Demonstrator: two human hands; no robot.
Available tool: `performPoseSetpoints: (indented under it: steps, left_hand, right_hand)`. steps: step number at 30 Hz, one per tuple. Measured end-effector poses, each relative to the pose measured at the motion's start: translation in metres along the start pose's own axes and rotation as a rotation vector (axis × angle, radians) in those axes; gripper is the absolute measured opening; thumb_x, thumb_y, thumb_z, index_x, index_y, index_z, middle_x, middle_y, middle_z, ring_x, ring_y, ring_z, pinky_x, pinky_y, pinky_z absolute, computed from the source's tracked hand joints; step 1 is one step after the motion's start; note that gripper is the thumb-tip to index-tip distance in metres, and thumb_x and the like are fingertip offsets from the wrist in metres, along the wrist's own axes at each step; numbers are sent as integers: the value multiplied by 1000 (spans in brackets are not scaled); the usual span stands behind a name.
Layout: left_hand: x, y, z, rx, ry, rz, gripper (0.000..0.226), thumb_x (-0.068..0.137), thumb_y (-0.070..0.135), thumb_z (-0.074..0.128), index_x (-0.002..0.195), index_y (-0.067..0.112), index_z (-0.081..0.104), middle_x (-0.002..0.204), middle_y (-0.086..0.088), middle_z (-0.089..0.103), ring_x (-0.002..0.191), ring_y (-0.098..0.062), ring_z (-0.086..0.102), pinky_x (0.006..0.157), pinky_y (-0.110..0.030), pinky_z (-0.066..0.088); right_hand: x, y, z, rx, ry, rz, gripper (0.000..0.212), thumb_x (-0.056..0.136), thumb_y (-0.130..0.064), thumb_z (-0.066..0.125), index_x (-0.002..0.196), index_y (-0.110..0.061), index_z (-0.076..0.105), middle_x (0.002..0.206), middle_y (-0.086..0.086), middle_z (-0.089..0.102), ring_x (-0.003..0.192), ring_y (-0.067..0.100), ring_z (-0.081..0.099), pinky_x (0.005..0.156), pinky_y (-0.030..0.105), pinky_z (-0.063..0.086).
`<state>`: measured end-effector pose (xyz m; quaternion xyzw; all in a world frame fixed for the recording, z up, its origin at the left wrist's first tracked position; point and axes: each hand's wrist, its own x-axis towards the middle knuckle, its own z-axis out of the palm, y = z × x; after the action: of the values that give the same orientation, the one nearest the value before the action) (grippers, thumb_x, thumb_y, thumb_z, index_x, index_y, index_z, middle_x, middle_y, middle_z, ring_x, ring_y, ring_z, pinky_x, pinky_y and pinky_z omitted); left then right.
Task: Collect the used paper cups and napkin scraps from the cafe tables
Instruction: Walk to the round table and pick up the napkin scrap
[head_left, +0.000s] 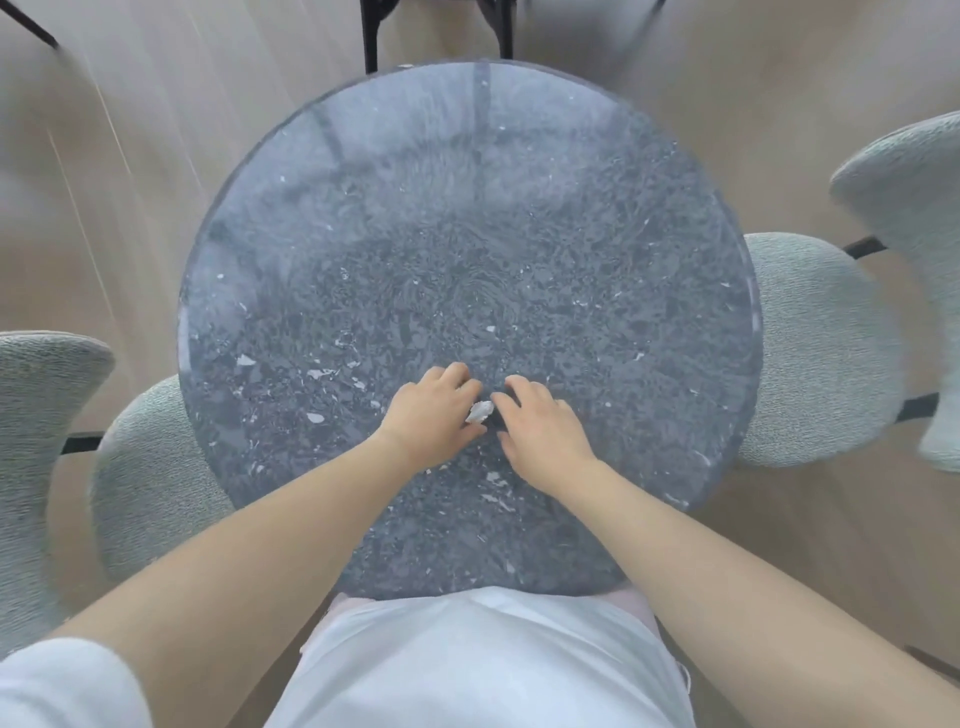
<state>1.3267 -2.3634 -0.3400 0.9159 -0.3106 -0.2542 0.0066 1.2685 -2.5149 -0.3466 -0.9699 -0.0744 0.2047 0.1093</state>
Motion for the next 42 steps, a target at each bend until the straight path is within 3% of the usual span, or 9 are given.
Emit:
performPoseSetpoints:
  steps: [5, 10, 15, 19, 25, 29, 35, 42]
  left_hand:
    - [3, -5, 7, -45, 25, 0, 37, 92, 38, 49, 123, 19, 44, 127, -2, 40, 112, -22, 43, 72, -34, 51]
    - [3, -11, 13, -179, 23, -20, 25, 90, 22, 55, 112, 14, 47, 117, -7, 43, 107, -26, 44, 76, -42, 51]
    - [1, -13, 7, -262, -32, -24, 17, 90, 15, 53, 108, 12, 53, 106, -9, 47, 92, -30, 53, 74, -47, 48]
    - [-5, -9, -7, -334, 15, 1, 19, 91, 19, 52, 109, 14, 56, 108, -6, 51, 89, -28, 56, 75, -40, 47]
    - [-15, 11, -36, -397, 137, 114, 19, 91, 18, 55, 109, 13, 59, 103, -4, 56, 89, -23, 57, 74, -29, 42]
    - [-20, 42, -47, -394, 175, 185, 21, 90, 21, 57, 110, 13, 60, 104, -3, 57, 88, -21, 57, 72, -27, 41]
    - [-22, 109, -44, -329, 181, 346, 15, 91, 17, 51, 103, 14, 59, 100, -1, 56, 84, -19, 55, 61, -20, 26]
    - [-46, 241, -29, -175, 89, 665, 15, 93, 19, 46, 104, 14, 55, 105, -3, 60, 93, -23, 57, 74, -31, 40]
  right_hand:
    - [6, -4, 5, 40, 24, -17, 40, 88, -25, 56, 123, -10, 43, 130, 9, 38, 117, 27, 39, 78, 39, 47]
    - [11, -11, 7, 120, 36, -5, 25, 90, -26, 54, 110, -11, 50, 114, 7, 43, 103, 24, 43, 65, 34, 45]
    - [8, -19, 6, 340, 32, 112, 20, 92, -25, 52, 107, -12, 53, 108, 5, 48, 100, 24, 46, 71, 38, 46]
    - [-4, -18, 0, 451, 125, 139, 21, 93, -24, 49, 110, -13, 56, 110, 3, 54, 95, 22, 54, 68, 30, 40]
    - [-29, -14, -19, 538, 320, 187, 17, 92, -22, 51, 107, -16, 57, 104, -1, 56, 88, 18, 55, 70, 33, 46]
    - [-58, -6, -24, 570, 430, 248, 15, 90, -21, 54, 104, -18, 58, 101, -2, 58, 87, 17, 55, 73, 34, 47]
    - [-128, 16, -19, 571, 571, 405, 15, 89, -28, 54, 104, -25, 57, 101, -7, 58, 87, 14, 56, 69, 29, 45]
    - [-259, 36, 9, 589, 764, 719, 26, 88, -28, 54, 114, -26, 53, 111, -8, 58, 102, 14, 55, 73, 24, 40]
